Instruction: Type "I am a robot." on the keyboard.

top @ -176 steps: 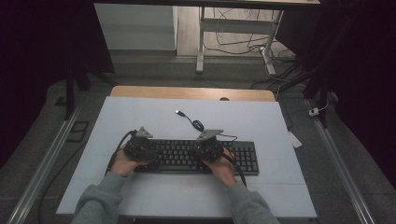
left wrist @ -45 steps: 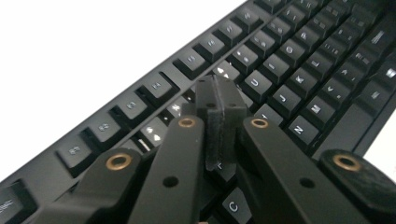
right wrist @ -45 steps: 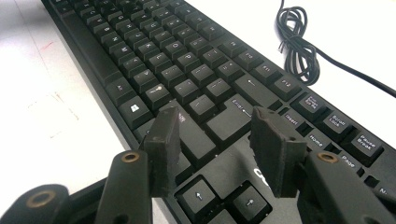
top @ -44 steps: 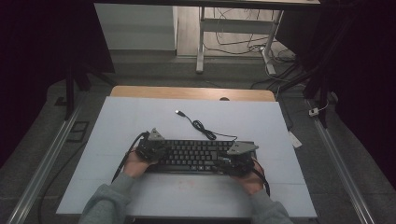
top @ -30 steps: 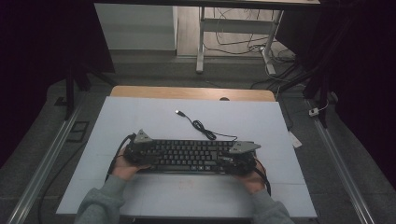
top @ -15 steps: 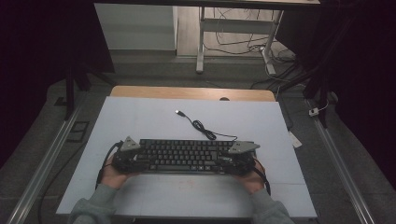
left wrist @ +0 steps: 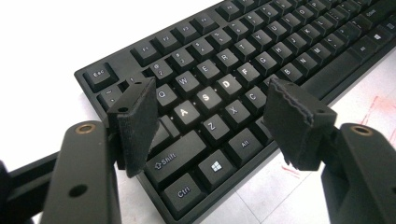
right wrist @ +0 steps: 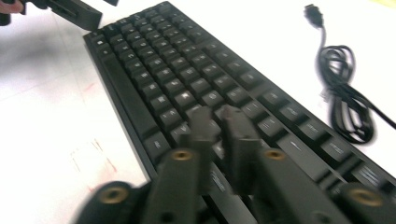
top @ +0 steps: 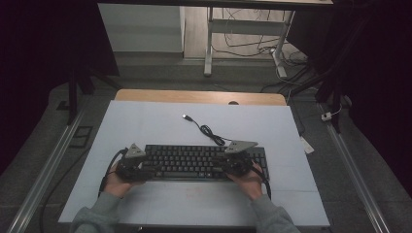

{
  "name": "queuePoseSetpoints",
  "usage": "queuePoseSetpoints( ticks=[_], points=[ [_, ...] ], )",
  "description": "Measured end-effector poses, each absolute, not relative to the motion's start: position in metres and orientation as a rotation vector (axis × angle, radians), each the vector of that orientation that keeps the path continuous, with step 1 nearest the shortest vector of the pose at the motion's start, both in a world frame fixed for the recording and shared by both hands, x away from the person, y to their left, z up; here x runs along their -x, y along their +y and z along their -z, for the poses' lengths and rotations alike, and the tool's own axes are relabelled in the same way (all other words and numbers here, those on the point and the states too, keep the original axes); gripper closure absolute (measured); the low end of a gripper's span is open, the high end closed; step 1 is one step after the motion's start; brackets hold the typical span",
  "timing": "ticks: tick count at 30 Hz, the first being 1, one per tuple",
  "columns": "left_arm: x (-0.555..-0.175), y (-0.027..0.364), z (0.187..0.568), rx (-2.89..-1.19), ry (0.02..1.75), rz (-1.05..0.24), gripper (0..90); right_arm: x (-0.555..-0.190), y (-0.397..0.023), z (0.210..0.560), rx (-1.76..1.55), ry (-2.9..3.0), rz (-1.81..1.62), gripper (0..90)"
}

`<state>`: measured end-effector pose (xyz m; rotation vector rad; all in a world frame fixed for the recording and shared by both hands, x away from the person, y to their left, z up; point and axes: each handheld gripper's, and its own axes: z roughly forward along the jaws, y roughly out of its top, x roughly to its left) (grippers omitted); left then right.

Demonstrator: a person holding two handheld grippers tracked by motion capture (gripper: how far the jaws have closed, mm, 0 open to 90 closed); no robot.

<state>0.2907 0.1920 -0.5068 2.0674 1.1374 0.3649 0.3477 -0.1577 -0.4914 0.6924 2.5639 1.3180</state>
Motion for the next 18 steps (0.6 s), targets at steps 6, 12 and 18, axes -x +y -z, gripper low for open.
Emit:
queuePoseSetpoints(
  ticks=[6,12,18],
  points=[
    [-0.291,0.19,0.507,-2.076,1.13,-0.368,35.1,-0.354,-0.141,0.5,-0.698,2.626,-1.256,89.7],
    [-0.29,0.189,0.507,-2.079,1.126,-0.37,35.1,-0.356,-0.127,0.509,-0.688,2.675,-1.211,89.7],
    [-0.29,0.189,0.507,-2.08,1.12,-0.371,35.1,-0.352,-0.118,0.51,-0.647,2.699,-1.18,89.7]
  ],
)
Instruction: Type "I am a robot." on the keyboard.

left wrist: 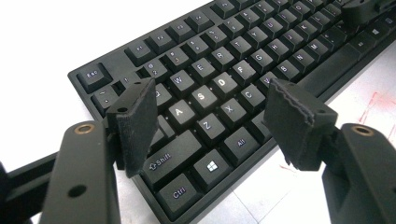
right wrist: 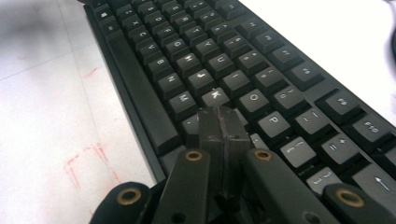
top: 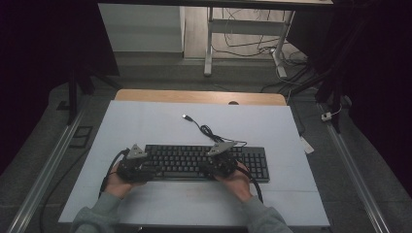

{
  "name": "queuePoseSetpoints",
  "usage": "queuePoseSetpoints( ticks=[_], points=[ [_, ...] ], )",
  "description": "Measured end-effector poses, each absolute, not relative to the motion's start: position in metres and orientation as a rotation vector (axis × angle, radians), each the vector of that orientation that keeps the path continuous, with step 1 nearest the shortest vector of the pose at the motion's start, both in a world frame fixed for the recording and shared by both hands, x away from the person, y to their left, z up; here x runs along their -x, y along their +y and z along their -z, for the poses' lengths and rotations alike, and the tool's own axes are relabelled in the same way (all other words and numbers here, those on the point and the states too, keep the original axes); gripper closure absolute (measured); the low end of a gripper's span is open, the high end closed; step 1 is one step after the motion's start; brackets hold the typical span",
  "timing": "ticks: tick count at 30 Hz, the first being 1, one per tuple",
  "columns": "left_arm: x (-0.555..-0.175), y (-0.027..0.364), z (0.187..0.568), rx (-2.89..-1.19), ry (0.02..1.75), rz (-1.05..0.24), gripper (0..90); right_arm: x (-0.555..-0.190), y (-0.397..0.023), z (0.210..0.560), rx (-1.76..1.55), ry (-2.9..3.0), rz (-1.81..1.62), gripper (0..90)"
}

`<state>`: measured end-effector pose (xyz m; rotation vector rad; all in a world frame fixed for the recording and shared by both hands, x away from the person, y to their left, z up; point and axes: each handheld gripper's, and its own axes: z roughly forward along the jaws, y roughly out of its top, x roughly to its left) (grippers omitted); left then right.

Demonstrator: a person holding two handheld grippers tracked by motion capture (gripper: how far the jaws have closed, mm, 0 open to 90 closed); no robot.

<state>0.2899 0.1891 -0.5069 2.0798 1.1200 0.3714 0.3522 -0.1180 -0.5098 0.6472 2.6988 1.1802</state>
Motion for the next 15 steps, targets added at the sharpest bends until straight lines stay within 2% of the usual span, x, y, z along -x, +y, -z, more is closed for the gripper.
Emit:
queuePoseSetpoints(
  ticks=[15],
  points=[
    [-0.2898,0.1886,0.5068,-2.086,1.113,-0.377,35.1,-0.3479,-0.1173,0.508,-0.607,2.675,-1.152,89.8]
  ],
)
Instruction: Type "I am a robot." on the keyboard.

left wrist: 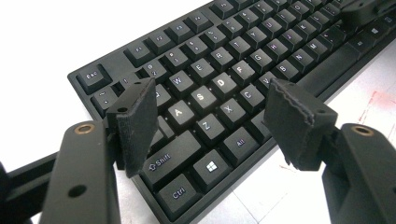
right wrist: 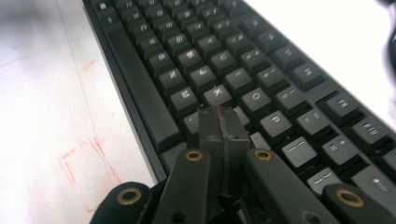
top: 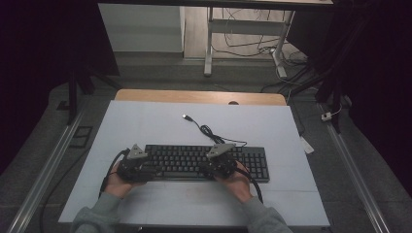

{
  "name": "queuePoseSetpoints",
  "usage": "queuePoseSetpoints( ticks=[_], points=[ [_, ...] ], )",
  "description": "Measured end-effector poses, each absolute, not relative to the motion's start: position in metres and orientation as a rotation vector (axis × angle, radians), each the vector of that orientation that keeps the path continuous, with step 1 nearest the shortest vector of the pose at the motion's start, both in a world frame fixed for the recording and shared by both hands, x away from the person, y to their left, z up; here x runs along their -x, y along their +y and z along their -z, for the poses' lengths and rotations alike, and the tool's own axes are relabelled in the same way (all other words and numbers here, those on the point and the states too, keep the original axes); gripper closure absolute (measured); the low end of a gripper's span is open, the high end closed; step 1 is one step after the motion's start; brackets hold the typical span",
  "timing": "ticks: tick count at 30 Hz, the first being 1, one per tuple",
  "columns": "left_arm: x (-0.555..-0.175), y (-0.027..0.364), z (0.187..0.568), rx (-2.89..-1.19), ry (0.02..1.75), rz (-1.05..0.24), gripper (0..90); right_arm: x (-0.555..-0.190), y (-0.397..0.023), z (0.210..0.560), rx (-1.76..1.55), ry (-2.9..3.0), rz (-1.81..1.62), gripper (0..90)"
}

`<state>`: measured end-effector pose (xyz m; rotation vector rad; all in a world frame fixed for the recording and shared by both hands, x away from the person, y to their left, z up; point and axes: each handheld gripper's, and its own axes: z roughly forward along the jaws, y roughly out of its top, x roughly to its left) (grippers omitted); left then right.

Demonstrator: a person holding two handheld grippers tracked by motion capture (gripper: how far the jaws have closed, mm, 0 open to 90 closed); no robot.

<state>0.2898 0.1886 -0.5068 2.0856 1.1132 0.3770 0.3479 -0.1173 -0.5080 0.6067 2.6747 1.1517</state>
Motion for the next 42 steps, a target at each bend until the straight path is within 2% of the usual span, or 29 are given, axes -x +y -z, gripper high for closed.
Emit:
queuePoseSetpoints(
  ticks=[6,9,11,16,42],
  points=[
    [-0.289,0.188,0.506,-2.084,1.105,-0.386,35.1,-0.347,-0.138,0.497,-0.646,2.568,-1.267,89.4],
    [-0.289,0.189,0.506,-2.082,1.103,-0.391,35.1,-0.345,-0.152,0.496,-0.698,2.503,-1.263,68.9],
    [-0.289,0.188,0.505,-2.079,1.102,-0.396,35.1,-0.344,-0.16,0.496,-0.714,2.464,-1.267,60.5],
    [-0.289,0.187,0.505,-2.081,1.101,-0.406,35.1,-0.341,-0.179,0.494,-0.738,2.423,-1.254,49.8],
    [-0.265,0.203,0.503,-2.039,1.098,-0.44,35.0,-0.313,-0.266,0.496,-0.831,2.331,-1.208,45.1]
  ],
)
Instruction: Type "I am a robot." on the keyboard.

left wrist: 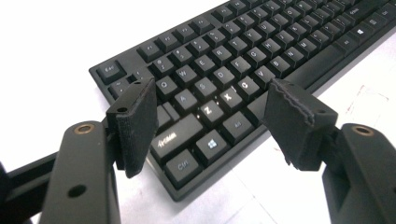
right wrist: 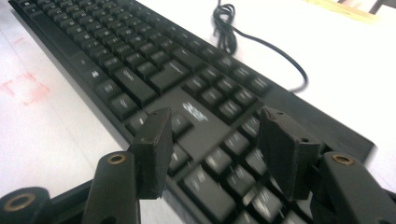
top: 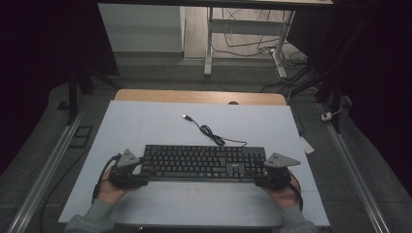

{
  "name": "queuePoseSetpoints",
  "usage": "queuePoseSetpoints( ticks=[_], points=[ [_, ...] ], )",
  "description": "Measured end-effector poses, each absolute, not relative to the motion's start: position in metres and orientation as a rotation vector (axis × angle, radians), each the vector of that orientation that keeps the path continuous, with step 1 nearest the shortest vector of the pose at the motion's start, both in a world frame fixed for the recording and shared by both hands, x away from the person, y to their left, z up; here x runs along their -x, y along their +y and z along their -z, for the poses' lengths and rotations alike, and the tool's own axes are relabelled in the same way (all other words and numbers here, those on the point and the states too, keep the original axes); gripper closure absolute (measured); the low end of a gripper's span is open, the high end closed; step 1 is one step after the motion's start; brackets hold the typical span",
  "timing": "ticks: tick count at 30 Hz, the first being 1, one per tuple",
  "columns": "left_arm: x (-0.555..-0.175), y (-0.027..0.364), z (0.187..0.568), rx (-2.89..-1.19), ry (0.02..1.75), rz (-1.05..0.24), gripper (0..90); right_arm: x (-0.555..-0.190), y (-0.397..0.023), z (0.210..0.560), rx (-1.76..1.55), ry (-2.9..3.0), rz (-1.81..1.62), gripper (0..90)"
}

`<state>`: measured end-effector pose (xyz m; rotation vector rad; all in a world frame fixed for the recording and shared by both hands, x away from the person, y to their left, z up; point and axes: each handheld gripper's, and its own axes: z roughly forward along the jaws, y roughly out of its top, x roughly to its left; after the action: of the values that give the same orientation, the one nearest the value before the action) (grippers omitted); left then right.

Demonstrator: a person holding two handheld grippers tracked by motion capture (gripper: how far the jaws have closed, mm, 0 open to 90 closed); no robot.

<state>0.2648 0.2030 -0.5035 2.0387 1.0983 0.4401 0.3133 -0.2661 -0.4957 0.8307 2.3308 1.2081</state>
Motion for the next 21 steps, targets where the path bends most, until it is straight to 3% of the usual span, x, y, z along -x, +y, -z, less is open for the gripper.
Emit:
queuePoseSetpoints(
  ticks=[10,21],
  points=[
    [-0.255,0.215,0.508,-2.033,1.115,-0.446,35.0,-0.3,-0.299,0.503,-0.861,2.317,-1.159,43.5],
    [-0.253,0.216,0.51,-2.037,1.116,-0.443,34.8,-0.301,-0.305,0.505,-0.883,2.321,-1.172,42.7]
  ],
)
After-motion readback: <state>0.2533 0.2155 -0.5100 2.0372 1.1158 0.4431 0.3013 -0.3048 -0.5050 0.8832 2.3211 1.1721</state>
